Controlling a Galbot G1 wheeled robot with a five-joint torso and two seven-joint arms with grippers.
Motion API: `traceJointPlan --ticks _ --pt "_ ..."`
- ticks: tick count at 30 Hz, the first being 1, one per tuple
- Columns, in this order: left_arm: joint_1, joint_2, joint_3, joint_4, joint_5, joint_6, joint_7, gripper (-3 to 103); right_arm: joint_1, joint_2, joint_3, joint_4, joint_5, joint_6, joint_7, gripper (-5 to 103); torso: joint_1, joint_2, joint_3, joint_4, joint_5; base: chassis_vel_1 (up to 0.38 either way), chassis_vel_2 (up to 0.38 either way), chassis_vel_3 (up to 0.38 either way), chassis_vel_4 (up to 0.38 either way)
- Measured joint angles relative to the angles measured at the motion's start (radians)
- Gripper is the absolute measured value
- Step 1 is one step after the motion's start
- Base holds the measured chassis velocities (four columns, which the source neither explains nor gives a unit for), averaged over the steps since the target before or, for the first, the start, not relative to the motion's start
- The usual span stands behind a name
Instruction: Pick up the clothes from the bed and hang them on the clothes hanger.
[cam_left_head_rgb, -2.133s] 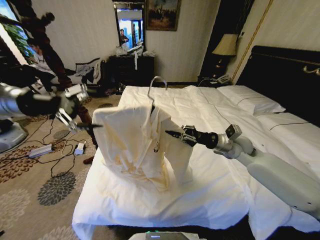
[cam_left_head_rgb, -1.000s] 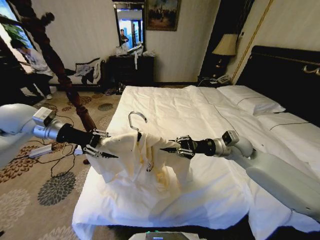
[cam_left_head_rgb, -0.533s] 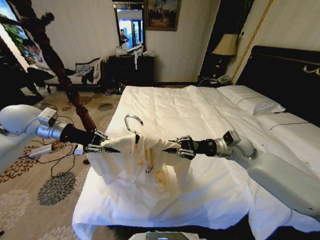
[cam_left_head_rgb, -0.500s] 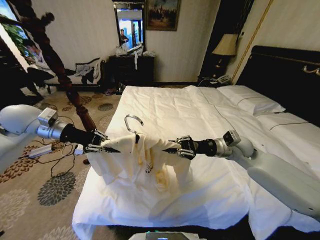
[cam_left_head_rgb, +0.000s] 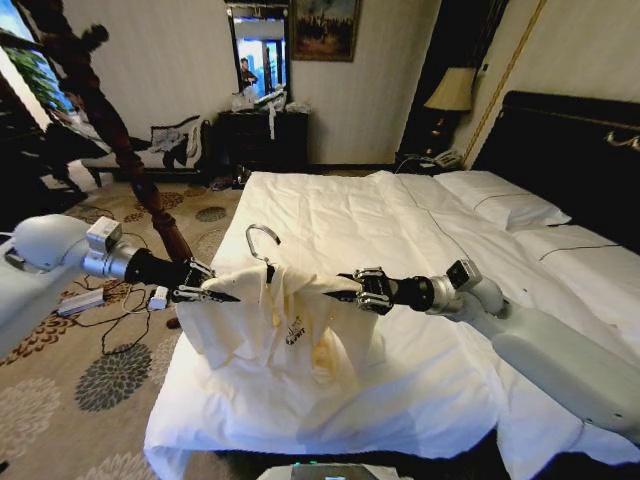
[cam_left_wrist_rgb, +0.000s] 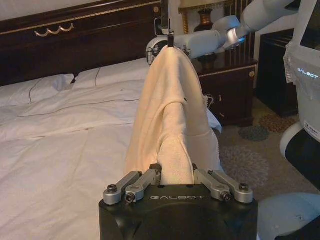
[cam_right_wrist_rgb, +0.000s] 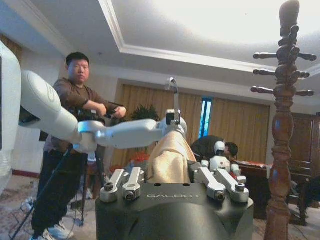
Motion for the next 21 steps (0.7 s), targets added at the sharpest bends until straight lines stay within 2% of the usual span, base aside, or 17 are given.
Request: traceJointPlan --ticks 4,6,8,9,11,12,13,15,16,21 --pt "0.001 -0.013 0.005 0.015 0.0 0.0 0.0 18 -0.001 0.005 -0.006 -0.002 0.038 0.008 -0.012 59 0.0 0.0 0.0 0.0 0.0 0.0 0.0 0.0 0.0" --pt "0.001 -0.015 0.006 0.017 0.0 0.0 0.0 18 -0.001 0.006 -0.007 -0.002 0.043 0.009 -0.014 59 0.0 0.0 0.0 0.0 0.0 0.0 0.0 0.0 0.0" --pt "0.001 -0.022 0.008 0.026 0.002 0.0 0.0 18 -0.001 0.006 -0.007 -0.006 0.058 0.01 -0.029 70 0.0 0.0 0.0 0.0001 -0.0001 0.0 0.0 0.0 0.0" --pt "0.001 -0.022 0.008 0.026 0.002 0.0 0.0 18 -0.001 0.006 -0.007 -0.006 0.058 0.01 -0.029 70 0.0 0.0 0.0 0.0001 -0.0001 0.0 0.0 0.0 0.0" --pt "0.002 -0.027 0.008 0.034 0.001 0.0 0.0 18 -0.003 0.007 -0.007 -0.008 0.085 0.011 -0.037 81 0.0 0.0 0.0 0.0 0.0 0.0 0.0 0.0 0.0" --pt "0.002 -0.027 0.008 0.035 0.001 0.0 0.0 18 -0.003 0.008 -0.007 -0.008 0.09 0.011 -0.037 81 0.0 0.0 0.0 0.0 0.0 0.0 0.0 0.0 0.0" --pt "0.002 -0.029 0.002 0.045 -0.005 0.0 -0.001 18 -0.007 0.013 -0.006 0.001 0.159 0.016 -0.01 91 0.0 0.0 0.0 -0.0001 0.0 0.0 0.0 0.0 0.0" --pt "0.003 -0.03 -0.001 0.047 -0.007 0.0 -0.001 18 -0.007 0.015 -0.006 0.005 0.174 0.018 0.001 91 0.0 0.0 0.0 -0.0001 0.0 0.0 0.0 0.0 0.0" --pt "0.006 -0.03 -0.012 0.054 -0.016 0.0 -0.001 18 -0.006 0.022 -0.002 0.02 0.244 0.027 0.056 99 0.0 0.0 0.0 0.0001 0.0 0.0 0.0 0.0 0.0" --pt "0.011 -0.039 -0.033 0.066 -0.033 0.001 -0.011 18 0.0 0.025 0.005 0.038 0.294 0.04 0.12 100 0.0 0.0 0.0 0.0003 0.0 0.0 0.0 0.0 0.0"
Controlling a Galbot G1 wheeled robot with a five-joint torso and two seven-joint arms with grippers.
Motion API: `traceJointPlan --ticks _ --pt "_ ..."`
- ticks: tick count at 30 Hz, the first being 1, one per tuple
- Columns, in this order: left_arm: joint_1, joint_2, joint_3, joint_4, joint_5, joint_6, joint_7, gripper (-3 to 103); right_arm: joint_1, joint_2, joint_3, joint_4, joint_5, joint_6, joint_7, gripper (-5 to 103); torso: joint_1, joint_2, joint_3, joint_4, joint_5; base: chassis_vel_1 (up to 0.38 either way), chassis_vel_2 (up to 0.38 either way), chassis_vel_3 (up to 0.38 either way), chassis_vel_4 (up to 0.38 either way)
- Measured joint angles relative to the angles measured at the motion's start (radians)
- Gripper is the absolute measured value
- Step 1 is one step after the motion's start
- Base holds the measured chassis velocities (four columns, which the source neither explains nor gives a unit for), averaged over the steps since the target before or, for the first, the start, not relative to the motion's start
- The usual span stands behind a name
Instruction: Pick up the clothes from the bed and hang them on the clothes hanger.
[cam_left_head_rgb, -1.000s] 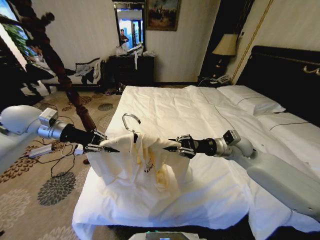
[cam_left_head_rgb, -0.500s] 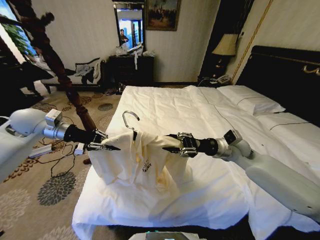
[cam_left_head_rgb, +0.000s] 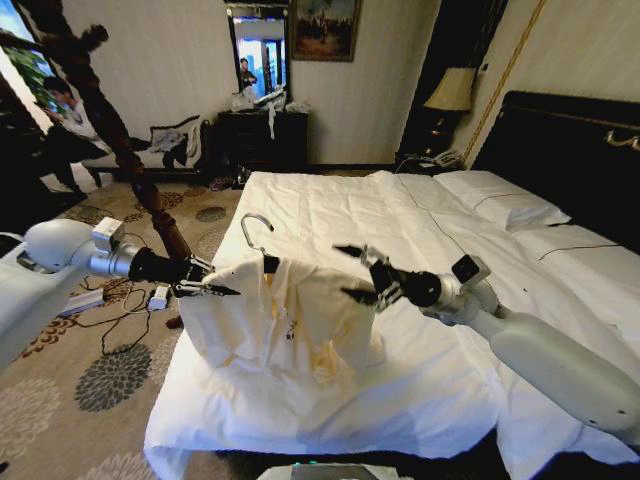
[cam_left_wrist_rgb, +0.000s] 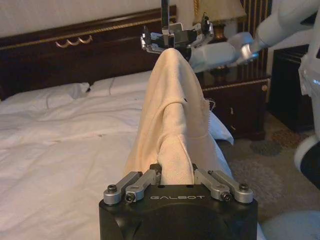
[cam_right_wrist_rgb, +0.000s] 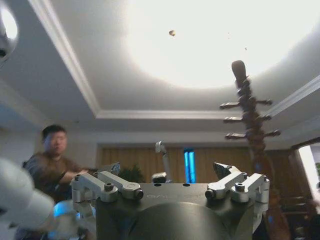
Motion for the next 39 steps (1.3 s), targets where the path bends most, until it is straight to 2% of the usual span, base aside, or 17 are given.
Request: traceJointPlan --ticks 4,6,7,8,10,12,13,17,21,25,26,28,30,32,34,36,39 --pt "0.001 -0.03 -0.03 0.024 -0.027 0.002 -0.028 18 -0.002 0.005 0.019 0.017 0.03 0.017 0.054 100 0.0 0.0 0.0 -0.0006 0.0 0.0 0.0 0.0 0.0" --pt "-0.009 -0.036 -0.045 0.049 -0.046 0.003 -0.049 18 0.001 0.011 0.03 0.031 0.071 0.033 0.11 100 0.0 0.0 0.0 -0.0006 -0.0002 0.0 0.0 0.0 0.0" --pt "-0.022 -0.034 -0.053 0.075 -0.065 0.005 -0.073 18 0.007 0.019 0.043 0.042 0.105 0.047 0.169 100 0.0 0.0 0.0 -0.0004 0.0 0.0 0.0 0.0 0.0" --pt "-0.022 -0.034 -0.053 0.075 -0.065 0.005 -0.073 18 0.007 0.019 0.043 0.042 0.105 0.047 0.169 100 0.0 0.0 0.0 -0.0004 0.0 0.0 0.0 0.0 0.0" --pt "-0.037 -0.016 -0.057 0.105 -0.111 0.012 -0.144 18 0.012 0.03 0.063 0.042 0.113 0.066 0.221 100 0.0 0.0 0.0 -0.0004 -0.0004 0.0 0.0 0.0 0.0" --pt "-0.046 0.02 -0.056 0.14 -0.222 0.045 -0.259 18 0.007 0.034 0.089 0.028 0.081 0.077 0.25 100 0.0 0.0 0.0 0.0001 0.0001 0.0 0.0 0.0 0.0" --pt "-0.046 0.02 -0.056 0.14 -0.222 0.045 -0.259 18 0.007 0.034 0.089 0.028 0.081 0.077 0.25 100 0.0 0.0 0.0 0.0001 0.0001 0.0 0.0 0.0 0.0" --pt "-0.059 0.06 -0.045 0.212 -0.3 0.077 -0.373 18 -0.027 0.027 0.143 0.03 0.05 0.079 0.259 100 0.0 0.0 0.0 -0.0005 -0.0003 0.0 0.0 0.0 0.0" --pt "-0.081 0.08 -0.037 0.255 -0.302 0.093 -0.42 18 -0.036 0.016 0.15 0.032 0.034 0.079 0.259 100 0.0 0.0 0.0 -0.0004 -0.0003 0.0 0.0 0.0 0.0" --pt "-0.158 0.118 -0.011 0.326 -0.278 0.162 -0.501 18 -0.042 0.013 0.149 0.028 0.011 0.079 0.254 100 0.0 0.0 0.0 -0.0004 -0.0002 0.0 0.0 0.0 0.0" --pt "-0.158 0.118 -0.011 0.326 -0.278 0.162 -0.501 18 -0.042 0.013 0.149 0.028 0.011 0.079 0.254 100 0.0 0.0 0.0 -0.0004 -0.0002 0.0 0.0 0.0 0.0" --pt "-0.178 0.133 -0.008 0.341 -0.278 0.201 -0.527 18 -0.044 0.014 0.147 0.027 0.006 0.079 0.252 100 0.0 0.0 0.0 -0.0002 -0.0002 0.0 0.0 0.0 0.0" --pt "-0.205 0.161 -0.004 0.371 -0.282 0.279 -0.562 18 -0.049 0.019 0.14 0.021 -0.008 0.078 0.249 100 0.0 0.0 0.0 -0.0003 0.0 0.0 0.0 0.0 0.0" --pt "-0.213 0.167 -0.004 0.381 -0.282 0.299 -0.569 18 -0.051 0.021 0.138 0.02 -0.011 0.077 0.247 100 0.0 0.0 0.0 -0.0001 -0.0001 0.0 0.0 0.0 0.0" --pt "-0.229 0.181 -0.004 0.392 -0.297 0.356 -0.614 18 -0.052 0.027 0.133 0.02 -0.017 0.076 0.246 100 0.0 0.0 0.0 0.0001 -0.0002 0.0 0.0 0.0 0.0" --pt "-0.248 0.187 -0.004 0.387 -0.352 0.426 -0.72 18 -0.054 0.031 0.129 0.02 -0.026 0.075 0.245 100 0.0 0.0 0.0 0.0001 -0.0002 0.0 0.0 0.0 0.0" --pt "-0.26 0.186 -0.004 0.384 -0.377 0.446 -0.762 18 -0.057 0.031 0.128 0.02 -0.03 0.074 0.244 100 0.0 0.0 0.0 -0.0002 -0.0002 0.0 0.0 0.0 0.0"
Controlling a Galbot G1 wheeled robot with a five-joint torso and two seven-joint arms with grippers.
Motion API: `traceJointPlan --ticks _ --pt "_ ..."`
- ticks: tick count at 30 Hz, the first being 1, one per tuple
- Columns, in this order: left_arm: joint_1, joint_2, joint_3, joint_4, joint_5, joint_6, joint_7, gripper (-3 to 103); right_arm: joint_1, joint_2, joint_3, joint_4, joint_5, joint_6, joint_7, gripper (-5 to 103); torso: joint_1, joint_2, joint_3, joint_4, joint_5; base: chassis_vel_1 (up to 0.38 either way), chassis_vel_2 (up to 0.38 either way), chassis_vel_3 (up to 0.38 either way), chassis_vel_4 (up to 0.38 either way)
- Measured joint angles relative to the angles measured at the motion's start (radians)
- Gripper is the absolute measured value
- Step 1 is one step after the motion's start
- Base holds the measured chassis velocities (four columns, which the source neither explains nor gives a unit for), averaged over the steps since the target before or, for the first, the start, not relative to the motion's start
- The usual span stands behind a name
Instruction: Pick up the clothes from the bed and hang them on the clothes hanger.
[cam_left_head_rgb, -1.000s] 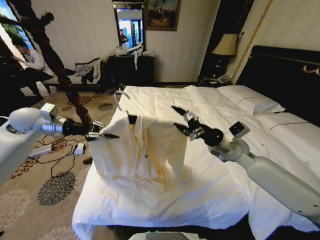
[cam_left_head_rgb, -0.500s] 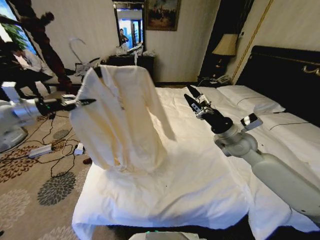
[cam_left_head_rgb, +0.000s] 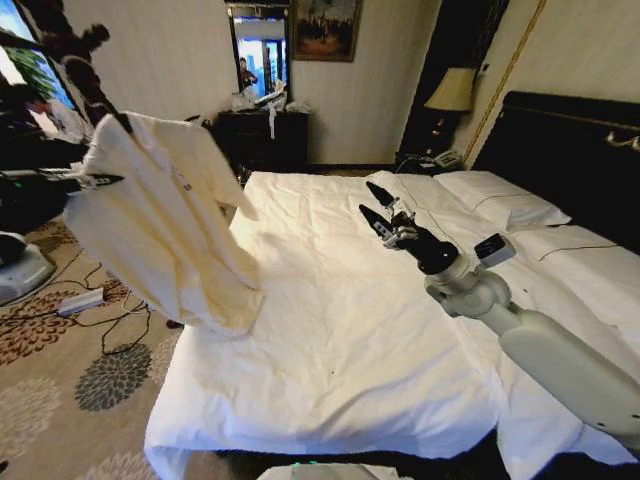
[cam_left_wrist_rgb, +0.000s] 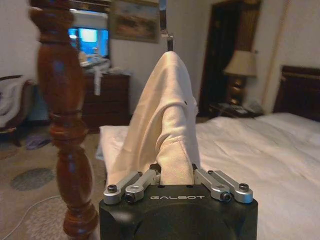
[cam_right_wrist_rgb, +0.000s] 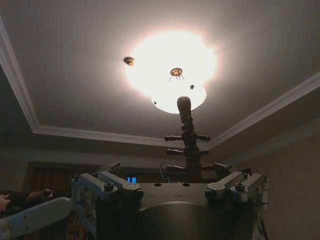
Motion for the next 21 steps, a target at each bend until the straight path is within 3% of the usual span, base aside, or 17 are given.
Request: traceJointPlan --ticks 1,3,6,8,11,16,19,21 --pt "-0.043 -0.018 0.023 0.0 -0.032 0.023 -0.055 18 -0.007 -0.001 0.0 0.001 -0.006 -0.001 -0.001 100 0.0 0.0 0.0 0.0004 0.0003 0.0 0.0 0.0 0.0" --pt "-0.056 -0.023 0.033 0.001 -0.037 0.028 -0.062 18 -0.008 -0.001 0.0 0.002 -0.007 -0.001 -0.001 100 0.0 0.0 0.0 0.0003 0.0003 0.0 0.0 0.0 0.0" --pt "-0.276 -0.103 0.205 0.055 -0.071 0.066 -0.121 18 -0.033 -0.015 0.012 0.008 -0.017 -0.001 -0.004 100 0.0 0.0 0.0 -0.0007 -0.001 0.0 0.0 0.0 0.0" --pt "-0.319 -0.118 0.231 0.071 -0.074 0.073 -0.126 18 -0.038 -0.018 0.015 0.009 -0.018 -0.001 -0.006 100 0.0 0.0 0.0 -0.0007 -0.0007 0.0 0.0 0.0 0.0" --pt "-0.548 -0.202 0.424 0.16 -0.078 0.085 -0.128 18 -0.062 -0.029 0.033 0.012 -0.025 -0.001 -0.015 100 0.0 0.0 0.0 -0.0004 0.0008 0.0 0.0 0.0 0.0" --pt "-0.701 -0.279 0.532 0.226 -0.07 0.095 -0.136 18 -0.085 -0.033 0.052 0.013 -0.033 -0.001 -0.017 100 0.0 0.0 0.0 -0.0004 0.0004 0.0 0.0 0.0 0.0" --pt "-0.781 -0.336 0.578 0.275 -0.075 0.098 -0.216 18 -0.123 -0.047 0.084 0.016 -0.039 0.0 -0.023 100 0.0 0.0 0.0 -0.0001 0.0009 0.0 0.0 0.0 0.0" --pt "-0.787 -0.342 0.581 0.281 -0.078 0.098 -0.227 18 -0.129 -0.049 0.09 0.016 -0.04 0.001 -0.025 100 0.0 0.0 0.0 -0.0002 0.0008 0.0 0.0 0.0 0.0"
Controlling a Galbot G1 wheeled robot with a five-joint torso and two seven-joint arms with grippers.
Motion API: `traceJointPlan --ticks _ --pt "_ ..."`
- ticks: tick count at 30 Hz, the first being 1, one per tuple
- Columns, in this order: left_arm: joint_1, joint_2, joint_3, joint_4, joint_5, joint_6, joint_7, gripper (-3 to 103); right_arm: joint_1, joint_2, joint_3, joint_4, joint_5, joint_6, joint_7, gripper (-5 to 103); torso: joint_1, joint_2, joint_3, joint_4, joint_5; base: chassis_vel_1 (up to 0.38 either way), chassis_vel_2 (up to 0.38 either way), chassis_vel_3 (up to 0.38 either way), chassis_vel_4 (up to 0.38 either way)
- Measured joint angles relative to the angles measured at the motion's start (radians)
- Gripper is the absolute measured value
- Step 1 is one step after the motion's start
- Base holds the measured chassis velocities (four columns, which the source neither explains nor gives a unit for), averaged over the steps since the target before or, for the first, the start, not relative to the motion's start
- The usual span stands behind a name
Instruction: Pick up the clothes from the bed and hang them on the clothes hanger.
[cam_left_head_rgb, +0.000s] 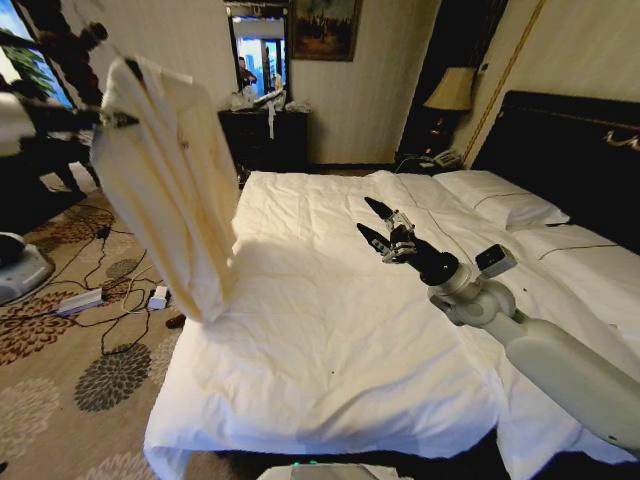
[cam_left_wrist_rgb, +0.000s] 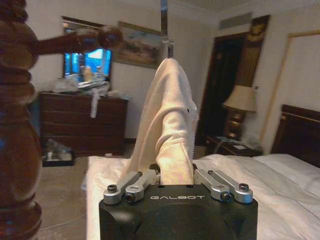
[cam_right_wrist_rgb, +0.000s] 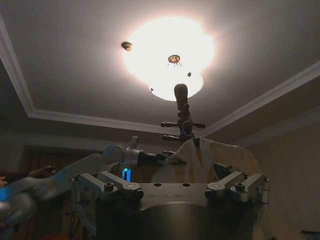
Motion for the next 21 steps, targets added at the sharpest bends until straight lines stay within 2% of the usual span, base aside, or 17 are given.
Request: traceJointPlan --ticks 2,3,10,16,21 --pt "-0.038 -0.027 0.022 0.038 -0.018 0.0 -0.068 18 -0.033 -0.011 0.027 0.003 -0.004 0.001 -0.006 100 0.0 0.0 0.0 0.0002 -0.0004 0.0 0.0 0.0 0.0" --pt "-0.049 -0.032 0.031 0.049 -0.023 0.0 -0.079 18 -0.041 -0.015 0.034 0.004 -0.006 0.001 -0.007 100 0.0 0.0 0.0 0.0005 -0.0004 0.0 0.0 0.0 0.0" --pt "-0.07 -0.052 0.071 0.095 -0.022 0.0 -0.091 18 -0.039 -0.018 0.031 0.006 -0.012 0.003 -0.01 100 0.0 0.0 0.0 0.0001 -0.0007 0.0 0.0 0.0 0.0" --pt "-0.064 -0.041 0.079 0.106 -0.011 0.0 -0.113 18 -0.031 -0.013 0.022 -0.006 -0.017 0.003 -0.014 100 0.0 0.0 0.0 0.0 -0.0005 0.0 0.0 0.0 0.0" --pt "-0.06 -0.031 0.079 0.123 0.002 -0.001 -0.109 18 -0.013 -0.003 0.004 -0.021 -0.023 0.003 -0.019 100 0.0 0.0 0.0 0.001 -0.0009 0.0 0.0 0.0 0.0"
